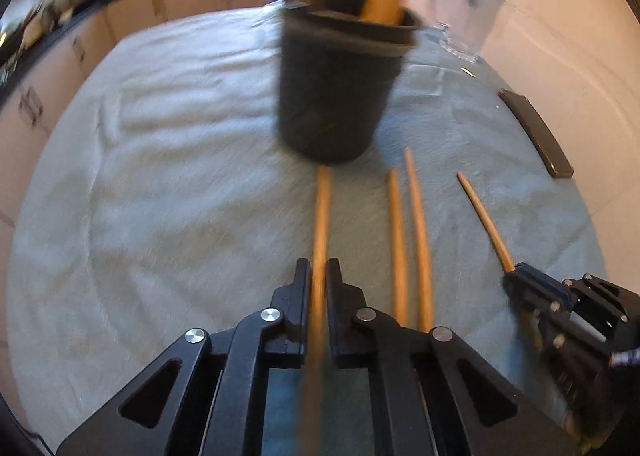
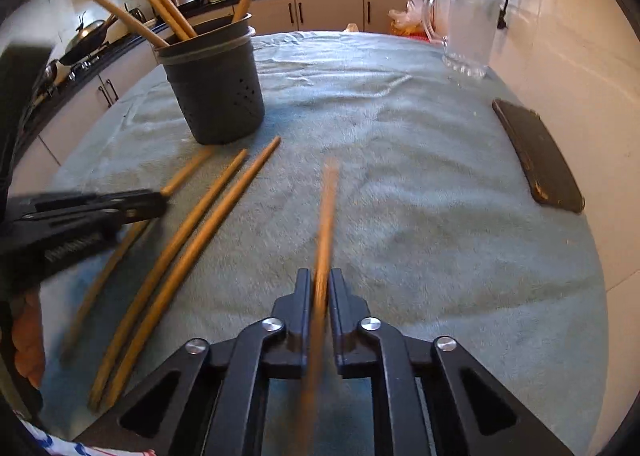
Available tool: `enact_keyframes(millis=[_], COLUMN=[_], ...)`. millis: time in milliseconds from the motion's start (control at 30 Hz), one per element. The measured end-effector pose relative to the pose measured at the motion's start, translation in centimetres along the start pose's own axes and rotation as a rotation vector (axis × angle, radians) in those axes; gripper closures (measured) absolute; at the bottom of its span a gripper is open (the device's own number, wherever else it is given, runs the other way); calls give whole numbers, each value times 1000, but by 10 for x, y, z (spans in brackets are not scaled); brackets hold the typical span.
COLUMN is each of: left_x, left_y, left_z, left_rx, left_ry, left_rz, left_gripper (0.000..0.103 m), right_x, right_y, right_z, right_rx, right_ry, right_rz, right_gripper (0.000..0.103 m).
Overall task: Organize utensils
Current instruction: 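Close the left gripper on one chopstick while the right gripper grasps another, then lift both held chopsticks upright and carry them toward the black cup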
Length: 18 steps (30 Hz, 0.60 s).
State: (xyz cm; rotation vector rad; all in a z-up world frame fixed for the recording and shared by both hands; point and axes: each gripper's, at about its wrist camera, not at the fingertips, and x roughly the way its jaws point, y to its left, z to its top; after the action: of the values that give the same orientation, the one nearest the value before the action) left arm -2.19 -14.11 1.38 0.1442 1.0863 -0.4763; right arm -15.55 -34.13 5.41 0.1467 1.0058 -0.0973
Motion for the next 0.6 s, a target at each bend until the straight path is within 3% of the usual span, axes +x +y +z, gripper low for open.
enact_keyframes(millis=[133,233,600], left_x=[-21,-30,-19], left_y=[27,28,28], left_z=[-29,-41,-23], left_rx=[-93,-87,-37], left_ry=[48,83,82], left_rz=[-57,-68,-19], left_gripper=[96,96,94], right_x=[-15,-26,-12], right_y=[-19,-28,-36], right_z=[-16,-28,-7], right_rx=[-2,-28,-10], right_ry=[42,69,125], right_rz=[36,48,33], right_gripper=[95,93,88])
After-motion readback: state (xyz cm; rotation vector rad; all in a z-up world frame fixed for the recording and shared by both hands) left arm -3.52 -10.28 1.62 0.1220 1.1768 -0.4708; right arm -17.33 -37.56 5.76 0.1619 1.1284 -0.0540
